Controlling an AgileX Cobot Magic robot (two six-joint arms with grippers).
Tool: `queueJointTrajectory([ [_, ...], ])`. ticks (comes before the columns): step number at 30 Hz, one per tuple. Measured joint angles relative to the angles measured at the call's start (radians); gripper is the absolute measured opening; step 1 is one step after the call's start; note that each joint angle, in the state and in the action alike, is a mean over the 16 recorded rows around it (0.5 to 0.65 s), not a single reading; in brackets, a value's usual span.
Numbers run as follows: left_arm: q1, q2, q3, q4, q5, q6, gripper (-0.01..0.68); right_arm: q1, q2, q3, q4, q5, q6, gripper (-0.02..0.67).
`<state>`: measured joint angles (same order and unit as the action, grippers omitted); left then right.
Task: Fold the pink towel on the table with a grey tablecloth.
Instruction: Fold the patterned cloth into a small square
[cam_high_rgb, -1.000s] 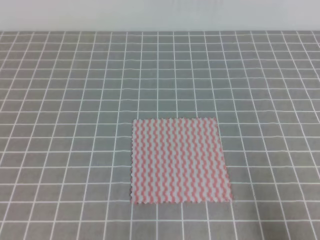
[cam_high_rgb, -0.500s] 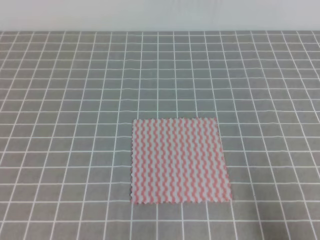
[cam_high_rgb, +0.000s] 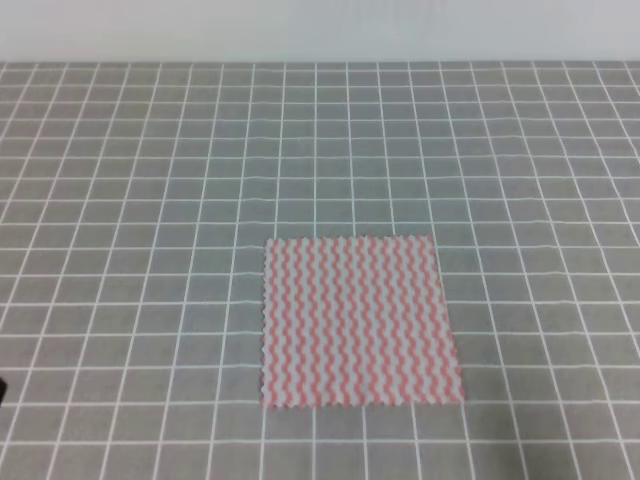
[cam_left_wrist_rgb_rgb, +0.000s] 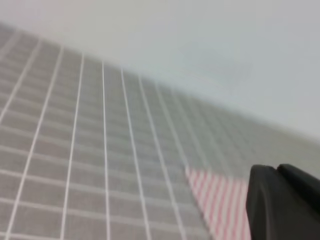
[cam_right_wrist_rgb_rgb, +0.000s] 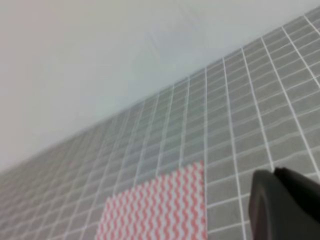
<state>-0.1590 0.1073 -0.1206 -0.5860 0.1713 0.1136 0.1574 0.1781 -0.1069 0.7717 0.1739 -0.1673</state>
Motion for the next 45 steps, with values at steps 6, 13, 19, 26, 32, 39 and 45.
queueJointTrajectory([
  [6, 0.0, 0.169, -0.12, 0.012, 0.122, 0.062, -0.001, 0.0, 0.167, -0.114, -0.069, 0.103, -0.001, -0.016],
  [13, 0.0, 0.404, -0.239, -0.012, 0.233, 0.185, -0.001, 0.0, 0.331, -0.229, -0.138, 0.239, 0.0, -0.016],
  [19, 0.0, 0.586, -0.291, -0.142, 0.31, 0.395, 0.0, 0.001, 0.449, -0.293, -0.147, 0.33, -0.007, -0.016],
  [26, -0.002, 0.76, -0.303, -0.412, 0.352, 0.725, 0.0, 0.016, 0.579, -0.363, -0.129, 0.392, -0.029, -0.016],
  [32, -0.042, 0.878, -0.331, -0.615, 0.359, 0.931, 0.0, 0.109, 0.703, -0.44, -0.119, 0.39, -0.041, -0.016],
  [39, -0.162, 0.982, -0.402, -0.705, 0.316, 1.029, 0.0, 0.277, 0.874, -0.531, -0.16, 0.341, 0.01, -0.016],
  [45, -0.263, 1.032, -0.455, -0.704, 0.273, 1.038, 0.0, 0.379, 1.022, -0.582, -0.232, 0.307, 0.087, -0.009],
])
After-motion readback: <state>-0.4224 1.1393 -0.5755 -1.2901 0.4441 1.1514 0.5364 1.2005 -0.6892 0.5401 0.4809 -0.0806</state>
